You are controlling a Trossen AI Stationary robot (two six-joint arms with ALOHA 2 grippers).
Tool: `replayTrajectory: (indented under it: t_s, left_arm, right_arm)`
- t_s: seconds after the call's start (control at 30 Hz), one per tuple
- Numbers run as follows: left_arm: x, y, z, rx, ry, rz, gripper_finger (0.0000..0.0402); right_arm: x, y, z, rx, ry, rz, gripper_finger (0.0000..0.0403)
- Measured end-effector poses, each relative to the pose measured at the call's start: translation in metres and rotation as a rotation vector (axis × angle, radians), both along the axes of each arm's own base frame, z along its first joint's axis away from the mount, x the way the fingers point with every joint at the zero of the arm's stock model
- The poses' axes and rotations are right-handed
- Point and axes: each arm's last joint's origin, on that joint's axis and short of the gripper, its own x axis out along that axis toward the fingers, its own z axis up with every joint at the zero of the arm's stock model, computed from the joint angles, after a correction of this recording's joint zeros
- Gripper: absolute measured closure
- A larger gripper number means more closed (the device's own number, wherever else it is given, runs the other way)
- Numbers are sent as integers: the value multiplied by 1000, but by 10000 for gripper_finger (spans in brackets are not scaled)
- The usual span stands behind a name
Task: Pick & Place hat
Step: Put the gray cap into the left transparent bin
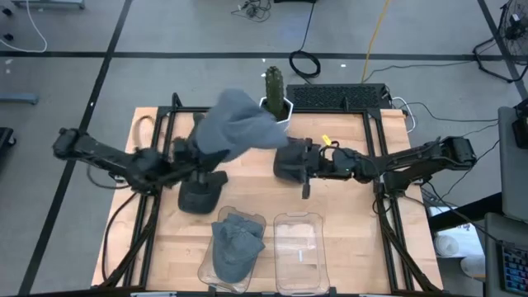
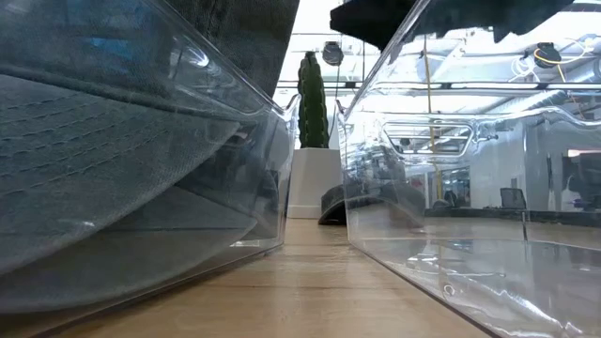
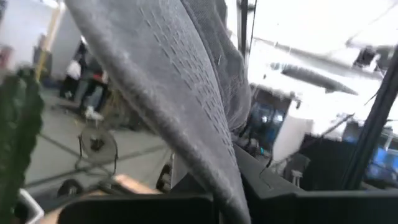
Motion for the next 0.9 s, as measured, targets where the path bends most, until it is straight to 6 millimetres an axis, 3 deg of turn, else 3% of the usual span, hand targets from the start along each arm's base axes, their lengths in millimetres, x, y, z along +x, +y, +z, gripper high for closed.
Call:
replayTrajectory:
  t_s: [0.13, 0.43, 0.67, 0.8, 0.9]
  left_arm:
    - [-13, -28, 0, -55, 41, 88, 392]
    - [-15, -113, -36, -226, 26, 64, 392]
    - [-15, -171, -65, 228, -93, -424, 392]
    - [2, -187, -50, 316, -61, -472, 392]
    - [25, -202, -32, 348, 135, -515, 392]
  right_arm:
    - [-8, -1, 2, 1, 43, -7, 303]
    - [-43, -4, 43, -86, -95, -72, 319]
    - [-57, -4, 53, -107, -129, -70, 321]
    - [-58, -4, 54, -101, -131, -68, 321]
    - [-57, -4, 53, -72, -125, -66, 321]
